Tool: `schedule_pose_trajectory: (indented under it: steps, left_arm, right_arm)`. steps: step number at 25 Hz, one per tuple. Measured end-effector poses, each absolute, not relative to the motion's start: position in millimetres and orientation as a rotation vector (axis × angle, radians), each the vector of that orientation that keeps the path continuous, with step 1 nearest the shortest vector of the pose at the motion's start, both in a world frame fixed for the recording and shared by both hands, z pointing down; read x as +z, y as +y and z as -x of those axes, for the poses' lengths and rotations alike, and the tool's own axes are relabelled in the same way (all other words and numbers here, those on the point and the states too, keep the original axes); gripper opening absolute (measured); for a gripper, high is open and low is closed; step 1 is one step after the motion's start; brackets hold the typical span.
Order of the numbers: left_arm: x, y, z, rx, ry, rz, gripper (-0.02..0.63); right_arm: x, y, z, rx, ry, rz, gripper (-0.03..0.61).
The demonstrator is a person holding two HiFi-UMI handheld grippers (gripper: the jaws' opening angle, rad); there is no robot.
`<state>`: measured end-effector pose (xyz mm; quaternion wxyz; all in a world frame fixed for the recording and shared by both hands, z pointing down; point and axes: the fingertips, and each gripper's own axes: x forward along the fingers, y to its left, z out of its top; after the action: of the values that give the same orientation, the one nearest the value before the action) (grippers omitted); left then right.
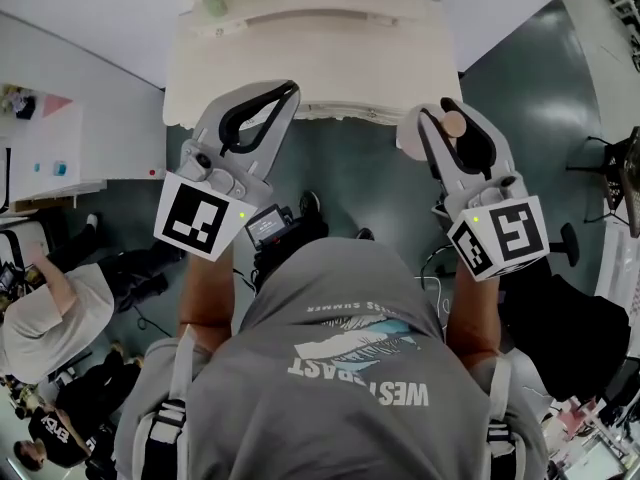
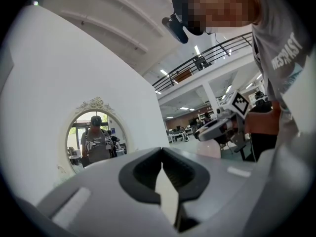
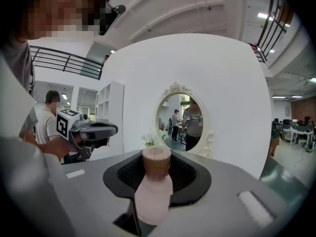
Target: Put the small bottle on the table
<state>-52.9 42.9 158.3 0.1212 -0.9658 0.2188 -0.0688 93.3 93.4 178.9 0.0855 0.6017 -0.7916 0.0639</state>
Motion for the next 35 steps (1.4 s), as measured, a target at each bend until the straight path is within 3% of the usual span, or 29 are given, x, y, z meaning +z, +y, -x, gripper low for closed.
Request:
schedule_pose_trajectory:
  steps: [18, 35]
  left_arm:
    - [165.7, -53.0, 77.2, -0.160, 0.475, 2.877, 0.005]
    - [172.5, -97.3, 69.7, -0.233, 0.619, 2.848, 0.005]
  right_arm:
    - [173.9, 4.8, -63.2, 0.173, -2.245, -1.914, 0.130]
    - [185.4, -57.4, -75.9, 0.190, -2.365, -1.791, 0.130]
